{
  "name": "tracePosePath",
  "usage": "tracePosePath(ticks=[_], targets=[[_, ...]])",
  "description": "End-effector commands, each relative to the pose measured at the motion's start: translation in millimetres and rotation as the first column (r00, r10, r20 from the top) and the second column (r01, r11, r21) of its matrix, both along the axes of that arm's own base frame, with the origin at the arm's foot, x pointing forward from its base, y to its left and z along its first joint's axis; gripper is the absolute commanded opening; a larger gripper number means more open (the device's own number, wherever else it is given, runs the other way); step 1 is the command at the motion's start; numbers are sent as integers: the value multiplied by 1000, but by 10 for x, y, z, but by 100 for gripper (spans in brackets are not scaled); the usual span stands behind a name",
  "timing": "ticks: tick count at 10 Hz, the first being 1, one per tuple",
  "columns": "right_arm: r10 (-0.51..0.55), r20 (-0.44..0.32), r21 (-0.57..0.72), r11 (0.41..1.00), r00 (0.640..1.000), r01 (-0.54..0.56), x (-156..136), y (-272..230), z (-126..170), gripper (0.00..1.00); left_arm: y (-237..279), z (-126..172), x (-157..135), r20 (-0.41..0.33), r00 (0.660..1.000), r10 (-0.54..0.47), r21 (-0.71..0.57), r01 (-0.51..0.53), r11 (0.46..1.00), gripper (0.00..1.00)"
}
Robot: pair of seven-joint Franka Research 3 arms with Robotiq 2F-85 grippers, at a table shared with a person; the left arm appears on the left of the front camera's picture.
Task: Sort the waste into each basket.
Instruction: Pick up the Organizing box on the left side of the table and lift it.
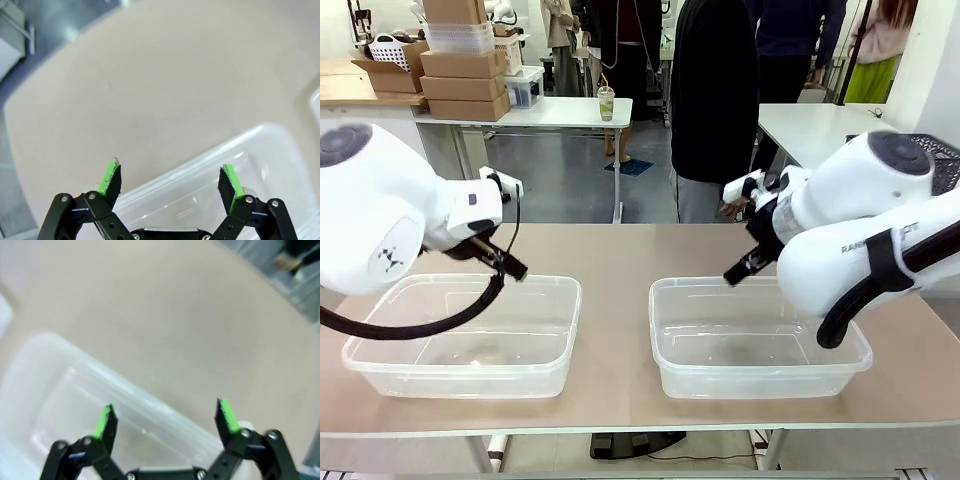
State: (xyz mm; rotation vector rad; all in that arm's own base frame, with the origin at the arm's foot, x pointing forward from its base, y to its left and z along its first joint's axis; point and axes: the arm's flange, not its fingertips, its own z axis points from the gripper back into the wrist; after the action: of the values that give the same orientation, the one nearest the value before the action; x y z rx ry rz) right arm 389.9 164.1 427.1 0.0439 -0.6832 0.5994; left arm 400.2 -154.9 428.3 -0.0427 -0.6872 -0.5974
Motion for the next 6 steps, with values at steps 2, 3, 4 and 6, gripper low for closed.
tracePosePath(ticks=[2, 3, 4, 6], targets=[[-71, 212, 96, 994, 975, 52, -935, -292, 788, 100, 322, 683, -1021, 279, 960, -31, -41, 44, 998, 100], [-35, 99, 62, 998, 994, 29, -151, -54, 529, 100, 302, 585, -987, 239, 970, -34, -22, 41, 999, 100], [-35, 99, 62, 998, 994, 29, -151, -54, 529, 100, 30, 975, -323, 224, 974, -18, -57, 31, 998, 100], [44, -31, 317, 948, 999, -31, -338, -225, 879, 100, 65, 1232, -485, 270, 962, -25, -57, 42, 997, 100]])
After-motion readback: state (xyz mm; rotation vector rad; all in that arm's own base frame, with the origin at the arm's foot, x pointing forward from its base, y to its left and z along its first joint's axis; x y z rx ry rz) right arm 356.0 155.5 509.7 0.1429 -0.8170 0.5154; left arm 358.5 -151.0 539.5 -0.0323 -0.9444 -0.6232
